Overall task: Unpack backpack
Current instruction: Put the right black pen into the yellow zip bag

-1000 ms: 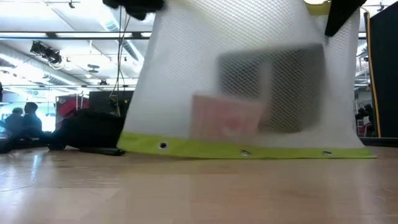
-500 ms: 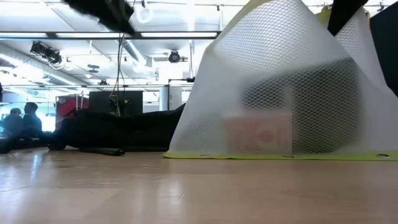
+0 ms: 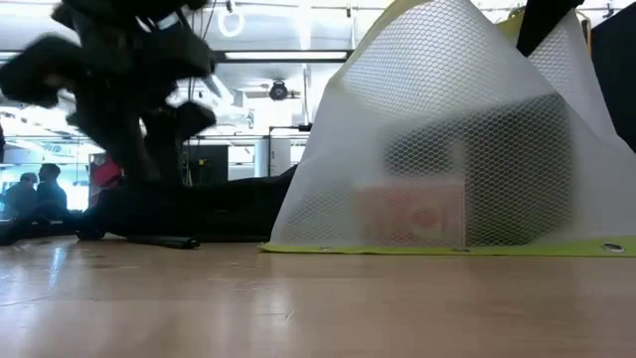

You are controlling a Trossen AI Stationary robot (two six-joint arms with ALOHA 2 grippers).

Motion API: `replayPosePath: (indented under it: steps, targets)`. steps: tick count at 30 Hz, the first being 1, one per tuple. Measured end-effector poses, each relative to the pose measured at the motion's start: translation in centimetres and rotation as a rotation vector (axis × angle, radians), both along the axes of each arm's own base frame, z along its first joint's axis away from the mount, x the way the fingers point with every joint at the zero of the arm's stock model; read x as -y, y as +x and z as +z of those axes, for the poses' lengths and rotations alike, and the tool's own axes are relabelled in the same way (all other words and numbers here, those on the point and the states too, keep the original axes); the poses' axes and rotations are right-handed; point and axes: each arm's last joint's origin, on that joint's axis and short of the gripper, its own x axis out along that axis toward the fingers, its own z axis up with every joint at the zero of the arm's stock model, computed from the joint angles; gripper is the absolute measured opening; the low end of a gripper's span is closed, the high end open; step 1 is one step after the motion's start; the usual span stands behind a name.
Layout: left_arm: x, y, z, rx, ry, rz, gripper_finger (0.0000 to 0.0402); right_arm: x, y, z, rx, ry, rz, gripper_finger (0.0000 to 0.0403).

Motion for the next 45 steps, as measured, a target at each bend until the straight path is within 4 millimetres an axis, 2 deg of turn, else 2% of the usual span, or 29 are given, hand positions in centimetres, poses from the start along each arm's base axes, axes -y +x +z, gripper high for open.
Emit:
replayPosePath:
  steps: [6, 11, 19, 23, 29, 32, 38, 45]
  targets:
    - [-1.4, 1.6, -2.7, -0.083, -0.032, -0.024, 0.0161, 0.0, 0.0, 0.0, 0.003, 0.002, 0.001, 0.0000]
    - [-2.6, 3.0, -4.3, -0.075, -0.054, -0.021, 0.0161, -0.1, 0.1, 0.0, 0.006, 0.002, 0.008, 0.0000]
    - [-3.3, 3.6, -6.1, -0.127, -0.057, -0.012, 0.0149, -0.1, 0.1, 0.0, 0.010, -0.004, 0.013, 0.0000]
    - [-3.3, 3.7, -6.4, -0.139, -0.052, -0.014, 0.0115, -0.1, 0.2, 0.0, 0.020, -0.006, 0.014, 0.0000]
    - [-3.3, 3.7, -6.5, -0.132, -0.026, -0.028, 0.0021, -0.1, 0.3, 0.1, 0.027, -0.008, 0.021, 0.0000]
    - [-3.0, 3.8, -6.4, -0.130, -0.017, -0.033, 0.0009, -0.1, 0.3, 0.1, 0.027, -0.009, 0.021, 0.0000]
    - [-1.5, 3.8, -3.7, -0.169, 0.080, -0.064, 0.0002, -0.1, 0.3, 0.1, 0.026, -0.009, 0.022, 0.0000]
    - [2.1, 5.4, 5.0, 0.086, 0.153, -0.174, 0.0001, -0.1, 0.3, 0.1, 0.027, -0.009, 0.022, 0.0000]
